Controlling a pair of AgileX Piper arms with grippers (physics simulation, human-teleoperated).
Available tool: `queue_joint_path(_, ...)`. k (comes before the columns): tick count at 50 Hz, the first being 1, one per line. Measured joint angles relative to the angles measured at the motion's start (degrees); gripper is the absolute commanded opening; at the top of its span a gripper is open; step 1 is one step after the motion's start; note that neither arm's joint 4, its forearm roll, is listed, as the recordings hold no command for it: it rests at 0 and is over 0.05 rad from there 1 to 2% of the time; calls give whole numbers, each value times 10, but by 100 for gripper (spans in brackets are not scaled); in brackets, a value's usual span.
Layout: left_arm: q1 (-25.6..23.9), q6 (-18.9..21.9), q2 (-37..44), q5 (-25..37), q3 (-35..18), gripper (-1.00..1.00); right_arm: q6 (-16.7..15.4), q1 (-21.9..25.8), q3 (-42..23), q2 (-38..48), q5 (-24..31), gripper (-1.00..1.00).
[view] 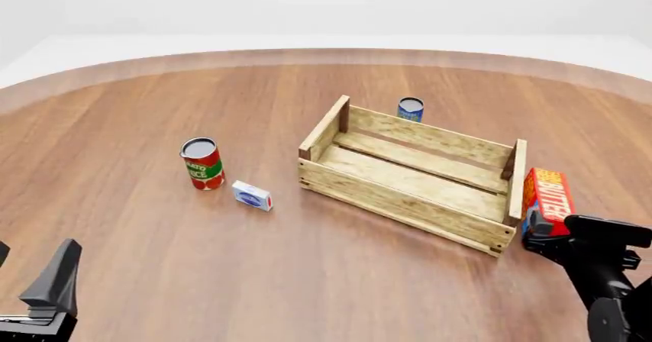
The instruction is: Pick up the butter and put it in the tray.
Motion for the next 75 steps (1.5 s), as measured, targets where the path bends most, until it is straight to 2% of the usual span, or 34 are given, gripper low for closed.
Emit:
queue_joint_path(28, 0, 0, 0, 0, 0, 100, 5, 7, -29, 61, 0, 100)
queue_joint_path(29, 0, 0, 0, 0, 0, 100, 6, 8, -29, 62, 0, -100)
queue_joint_path(44, 0, 0, 0, 0, 0, 100, 1, 7, -12, 41, 2, -100)
queue_joint_path(75, 0, 0, 0, 0, 0, 100, -12, 1, 50, -75, 3, -100)
